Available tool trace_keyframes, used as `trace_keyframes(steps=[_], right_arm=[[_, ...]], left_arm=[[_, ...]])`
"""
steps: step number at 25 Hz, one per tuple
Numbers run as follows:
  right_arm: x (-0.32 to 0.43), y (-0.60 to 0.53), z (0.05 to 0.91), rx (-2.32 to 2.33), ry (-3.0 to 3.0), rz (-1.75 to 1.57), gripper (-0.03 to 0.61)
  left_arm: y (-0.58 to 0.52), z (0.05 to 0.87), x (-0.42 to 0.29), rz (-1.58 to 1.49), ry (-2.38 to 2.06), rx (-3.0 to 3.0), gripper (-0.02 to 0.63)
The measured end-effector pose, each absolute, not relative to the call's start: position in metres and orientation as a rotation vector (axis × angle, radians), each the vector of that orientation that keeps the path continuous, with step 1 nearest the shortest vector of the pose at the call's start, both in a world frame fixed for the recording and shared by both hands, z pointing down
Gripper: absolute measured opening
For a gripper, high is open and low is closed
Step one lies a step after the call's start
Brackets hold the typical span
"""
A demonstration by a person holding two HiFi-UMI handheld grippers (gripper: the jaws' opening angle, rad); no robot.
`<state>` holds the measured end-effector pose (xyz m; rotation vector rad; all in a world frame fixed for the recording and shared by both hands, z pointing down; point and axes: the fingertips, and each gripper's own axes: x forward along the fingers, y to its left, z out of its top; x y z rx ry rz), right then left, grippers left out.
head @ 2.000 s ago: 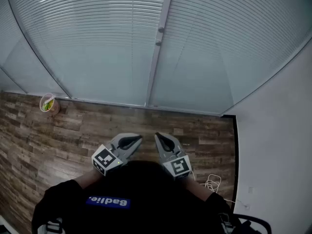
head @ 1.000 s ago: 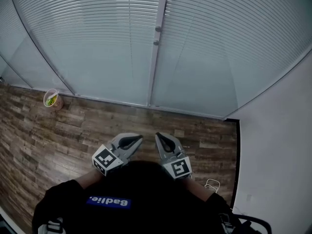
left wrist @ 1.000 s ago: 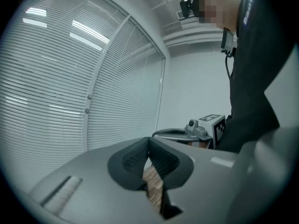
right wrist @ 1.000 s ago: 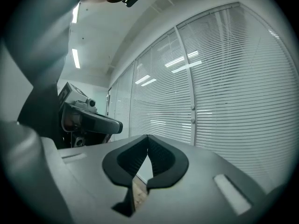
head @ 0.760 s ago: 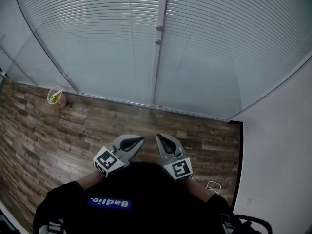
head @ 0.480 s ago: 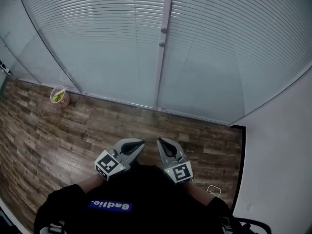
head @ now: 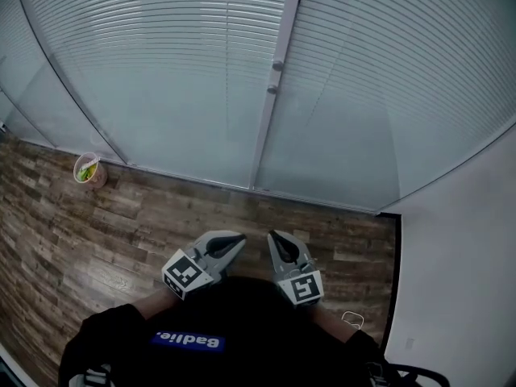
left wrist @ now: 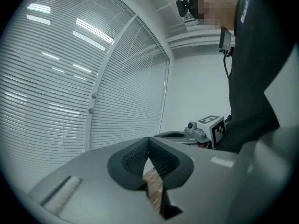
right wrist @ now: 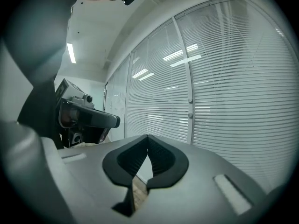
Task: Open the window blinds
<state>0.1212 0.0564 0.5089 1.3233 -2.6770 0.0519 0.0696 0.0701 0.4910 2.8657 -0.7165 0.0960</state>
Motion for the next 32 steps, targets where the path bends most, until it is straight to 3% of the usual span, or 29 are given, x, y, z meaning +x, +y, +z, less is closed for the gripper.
trace_keyframes(steps=[16,32], right_arm=[[0.057,-0.080,0.494,1.465,-2.584,-0.007,0.004],[0.075,-0.149,0.472,1.562,-2.506,-0.112,0.023]], left_arm=[[-0.071,0.478,-0.007,0.021,-0.662,2.900,0.000],[-0.108,0.475,-0.012,0.018,-0.621,2.910,0.000]])
